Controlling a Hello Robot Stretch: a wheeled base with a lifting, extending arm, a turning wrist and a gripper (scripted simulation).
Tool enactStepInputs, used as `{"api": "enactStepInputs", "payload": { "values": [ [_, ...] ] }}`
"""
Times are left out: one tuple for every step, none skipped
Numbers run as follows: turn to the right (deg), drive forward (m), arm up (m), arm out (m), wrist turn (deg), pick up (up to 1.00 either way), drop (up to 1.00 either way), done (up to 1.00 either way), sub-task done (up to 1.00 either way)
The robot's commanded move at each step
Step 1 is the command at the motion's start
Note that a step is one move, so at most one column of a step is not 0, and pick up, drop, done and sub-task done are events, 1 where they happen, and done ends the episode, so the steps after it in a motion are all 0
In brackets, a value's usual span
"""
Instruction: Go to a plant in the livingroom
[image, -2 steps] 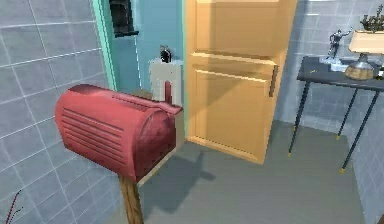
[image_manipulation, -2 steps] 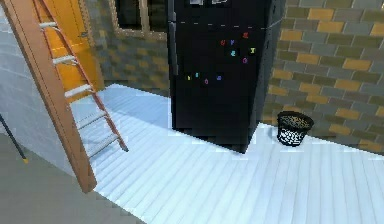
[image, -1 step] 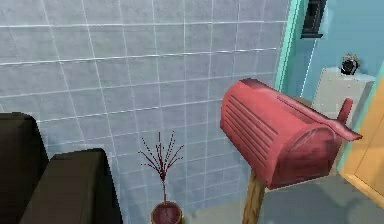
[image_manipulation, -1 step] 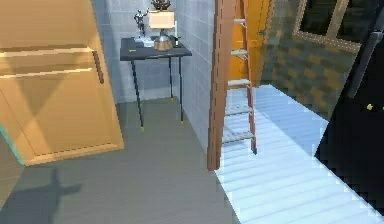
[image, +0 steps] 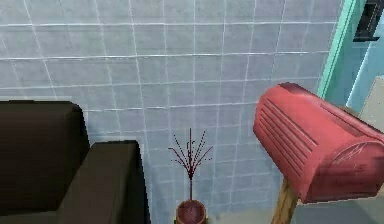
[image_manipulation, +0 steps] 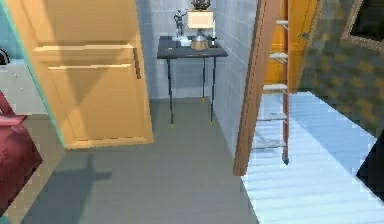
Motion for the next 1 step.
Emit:
{"api": "enactStepInputs", "payload": {
  "values": [
    [0.0,0.0,0.0,0.0,0.0,0.0,0.0,1.0,0.0]
  ]
}}
